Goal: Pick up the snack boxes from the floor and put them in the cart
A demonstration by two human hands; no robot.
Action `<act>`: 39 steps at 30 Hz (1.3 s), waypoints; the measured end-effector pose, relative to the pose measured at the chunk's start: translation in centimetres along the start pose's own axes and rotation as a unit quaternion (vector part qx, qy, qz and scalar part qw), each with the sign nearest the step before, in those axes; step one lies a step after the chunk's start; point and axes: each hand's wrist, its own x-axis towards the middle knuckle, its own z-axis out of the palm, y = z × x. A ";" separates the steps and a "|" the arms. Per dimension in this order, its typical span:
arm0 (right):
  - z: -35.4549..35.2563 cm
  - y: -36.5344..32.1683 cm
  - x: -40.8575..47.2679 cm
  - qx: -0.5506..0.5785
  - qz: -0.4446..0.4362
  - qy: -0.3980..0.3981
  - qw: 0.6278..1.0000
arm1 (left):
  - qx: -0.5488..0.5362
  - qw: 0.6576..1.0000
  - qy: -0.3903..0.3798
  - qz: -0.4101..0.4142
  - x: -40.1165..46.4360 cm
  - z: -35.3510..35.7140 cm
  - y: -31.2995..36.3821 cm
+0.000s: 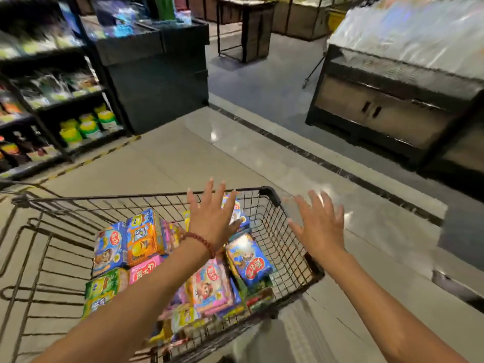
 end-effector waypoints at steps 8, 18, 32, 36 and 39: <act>-4.6 13.7 -12.8 -0.036 0.137 0.050 0.989 | -0.001 0.985 0.067 0.157 -2.4 -5.8 15.6; -4.2 30.6 -41.6 -0.075 0.368 0.074 0.924 | 0.007 0.923 0.016 0.384 -17.0 -5.4 40.5; 19.2 31.3 -61.8 0.055 0.558 -0.034 0.827 | 0.103 0.834 -0.132 0.526 -28.1 15.3 53.7; 32.3 29.7 -63.9 0.076 0.577 -0.065 0.811 | 0.133 0.803 -0.149 0.562 -28.5 27.9 55.4; 42.6 28.4 -64.8 0.092 0.582 -0.088 0.803 | 0.159 0.795 -0.186 0.555 -28.9 38.2 56.0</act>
